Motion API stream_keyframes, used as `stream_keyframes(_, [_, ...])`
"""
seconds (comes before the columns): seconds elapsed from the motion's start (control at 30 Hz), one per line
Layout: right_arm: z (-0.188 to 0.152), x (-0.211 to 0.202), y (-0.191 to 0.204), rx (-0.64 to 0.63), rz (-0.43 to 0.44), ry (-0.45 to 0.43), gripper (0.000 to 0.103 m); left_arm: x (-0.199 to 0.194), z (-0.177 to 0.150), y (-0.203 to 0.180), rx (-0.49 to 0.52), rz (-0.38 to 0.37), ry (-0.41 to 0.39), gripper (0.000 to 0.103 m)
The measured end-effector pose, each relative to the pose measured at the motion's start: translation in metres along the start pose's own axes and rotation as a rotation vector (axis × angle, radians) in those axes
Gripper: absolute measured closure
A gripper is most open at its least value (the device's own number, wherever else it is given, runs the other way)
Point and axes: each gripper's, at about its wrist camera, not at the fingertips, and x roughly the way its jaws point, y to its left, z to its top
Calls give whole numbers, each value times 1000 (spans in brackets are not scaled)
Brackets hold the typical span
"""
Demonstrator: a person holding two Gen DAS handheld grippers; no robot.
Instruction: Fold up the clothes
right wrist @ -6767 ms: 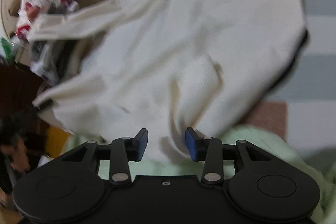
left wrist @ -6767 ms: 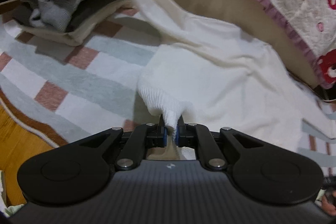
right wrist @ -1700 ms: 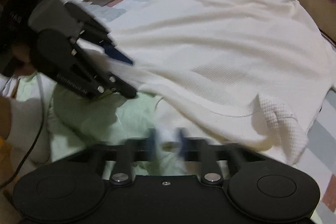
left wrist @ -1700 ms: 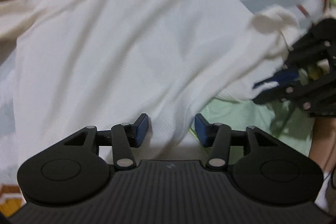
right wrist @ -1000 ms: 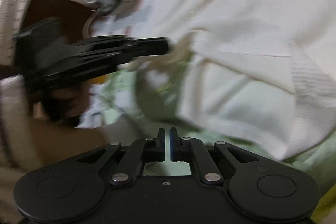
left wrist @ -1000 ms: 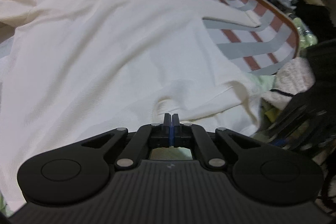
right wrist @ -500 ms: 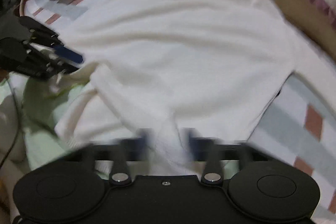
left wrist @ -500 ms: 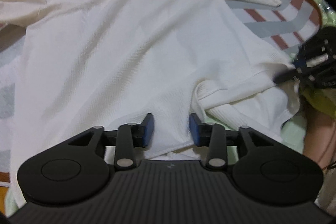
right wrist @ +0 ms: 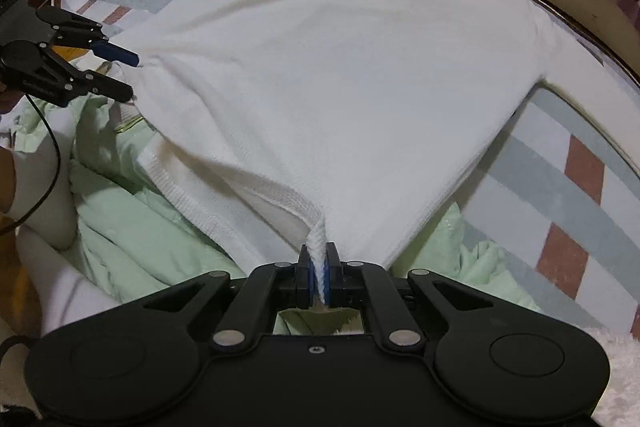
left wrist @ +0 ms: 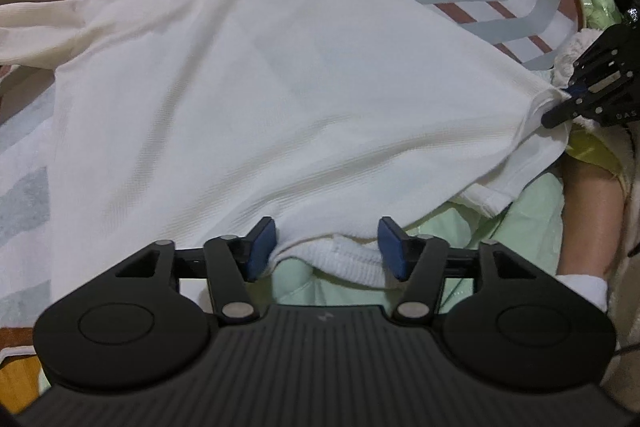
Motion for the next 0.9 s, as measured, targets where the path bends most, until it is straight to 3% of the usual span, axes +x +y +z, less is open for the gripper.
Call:
stream_keyframes(0.07, [-1,-4,-1,3,5,-6,96,4,2,-1,-10,28,9,49])
stream_keyframes(0.1, [-1,-5,-1,5,7,-8,96,6,2,-2,-16,42,14,76])
stream_keyframes(0.13, [-2,-7,-2,6,9,-11,96,8,3,-3,-21,56,18,92])
stream_keyframes(0.2, [-3,-11,-3,9,14,-17,96,-5,2,9,-133,18,15,94])
stream_keyframes(0.3, [-10,-23,-1,-103,-11,28,96,-29,2,13,-188,-53,-3,96])
stream_keyframes(0.4, [-12,-22,-5,-109,-15,54,96,-37,2,11,-200,-104,13,96])
stream_keyframes(0.53, [-21,4,-5,-144,-28,129,96,-17,-9,3,-188,-65,108,94])
stream_keyframes(0.63, [-24,14,-1,-178,-38,151,96,-30,-14,3,-165,-57,76,93])
stream_keyframes(0.67, [-23,12,-2,-171,-27,148,96,-41,-14,7,-186,-67,49,86])
stream_keyframes(0.7, [-22,9,-3,-164,-16,146,96,-53,-14,16,-232,-61,8,75])
stream_keyframes(0.8, [-22,9,-9,-155,-16,155,94,-89,-29,52,-421,86,-112,58])
stream_keyframes(0.9, [-24,9,0,-216,15,176,80,-99,-52,90,-617,230,-132,56])
